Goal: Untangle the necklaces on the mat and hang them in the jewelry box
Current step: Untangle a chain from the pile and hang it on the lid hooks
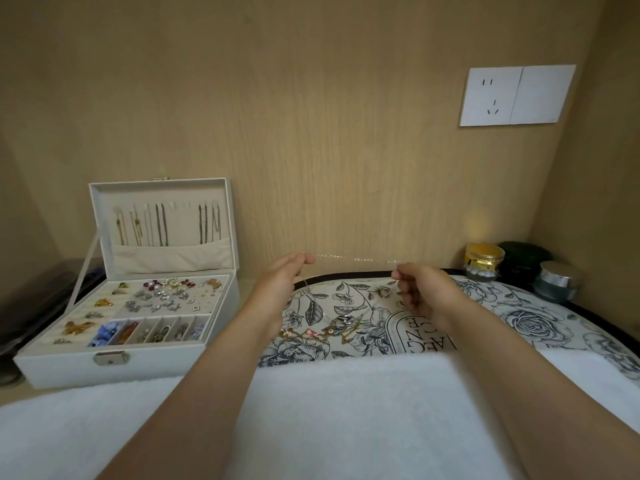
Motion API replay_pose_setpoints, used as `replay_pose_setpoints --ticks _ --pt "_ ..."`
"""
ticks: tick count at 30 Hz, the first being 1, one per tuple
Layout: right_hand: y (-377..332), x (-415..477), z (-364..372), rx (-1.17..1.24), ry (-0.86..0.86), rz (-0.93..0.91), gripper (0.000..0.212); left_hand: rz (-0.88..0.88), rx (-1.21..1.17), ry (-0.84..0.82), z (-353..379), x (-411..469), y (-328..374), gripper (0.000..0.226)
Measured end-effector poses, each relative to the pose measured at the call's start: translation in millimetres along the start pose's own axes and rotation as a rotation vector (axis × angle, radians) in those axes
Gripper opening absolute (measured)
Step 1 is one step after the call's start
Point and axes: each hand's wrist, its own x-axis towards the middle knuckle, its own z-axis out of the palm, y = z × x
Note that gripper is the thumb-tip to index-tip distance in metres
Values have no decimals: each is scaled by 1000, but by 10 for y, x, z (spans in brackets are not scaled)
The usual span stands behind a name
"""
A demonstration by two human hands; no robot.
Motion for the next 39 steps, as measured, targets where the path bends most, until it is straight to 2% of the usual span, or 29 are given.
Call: replay_pose_setpoints --ticks 3,5,9,11,13,16,18,20,24,27,29,31,36,39 --pt "12 43 22 35 62 -12 18 -112 -293 -83 103 96 40 20" --pt "53 86 19 -116 169 -73 18 -139 -334 -138 186 137 40 27" --pt "171 109 33 -709 248 -283 45 -86 9 -173 293 132 -5 54" --pt "200 88 67 -915 244 -415 47 -12 272 -145 300 86 -6 53" --pt "204 56 122 -968 123 -586 42 120 531 -100 291 -7 1 39" --pt "212 -29 233 -1067 -137 -717 33 205 698 -146 273 -175 -42 4" --pt "216 -59 264 -1130 -218 -723 26 217 819 -228 259 -286 -111 16" --pt "201 -69 255 -1131 -218 -724 20 286 925 -240 243 -320 -194 24" --pt "169 -52 210 -1102 -184 -670 9 446 1113 -221 194 -301 -242 6" --pt "175 -64 210 -1166 -196 -660 12 509 1186 -243 168 -254 -292 9" --pt "198 -80 211 -1166 -194 -675 17 508 1165 -229 139 -224 -313 10" --pt "215 -96 200 -1044 -183 -627 16 476 1077 -178 108 -212 -298 11" --pt "256 -54 211 -687 -189 -491 18 252 425 -50 172 -280 -212 13" --pt "247 -78 266 -485 -243 -446 22 108 39 -31 245 -314 -138 16"
